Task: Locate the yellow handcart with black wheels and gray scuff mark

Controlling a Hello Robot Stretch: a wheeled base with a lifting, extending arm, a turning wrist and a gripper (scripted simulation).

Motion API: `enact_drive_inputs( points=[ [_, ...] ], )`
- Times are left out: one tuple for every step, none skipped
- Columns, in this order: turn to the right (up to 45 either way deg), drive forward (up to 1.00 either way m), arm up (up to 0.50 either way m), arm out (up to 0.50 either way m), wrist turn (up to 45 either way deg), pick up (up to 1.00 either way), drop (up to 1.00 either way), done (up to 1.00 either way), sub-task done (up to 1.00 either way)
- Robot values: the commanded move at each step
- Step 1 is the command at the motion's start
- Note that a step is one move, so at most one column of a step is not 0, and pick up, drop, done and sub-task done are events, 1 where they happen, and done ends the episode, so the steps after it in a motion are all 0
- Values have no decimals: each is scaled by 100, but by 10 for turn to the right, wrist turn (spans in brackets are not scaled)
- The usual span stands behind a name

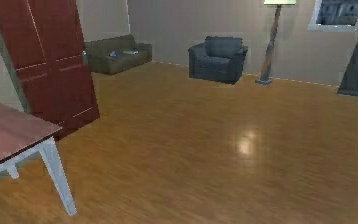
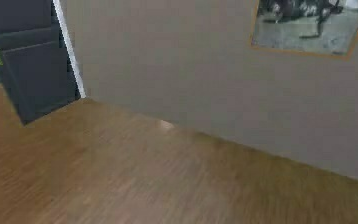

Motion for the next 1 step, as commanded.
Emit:
enact_drive_inputs(
  points=[
    [0,100,0,0,0,0,0,0,0]
  ],
)
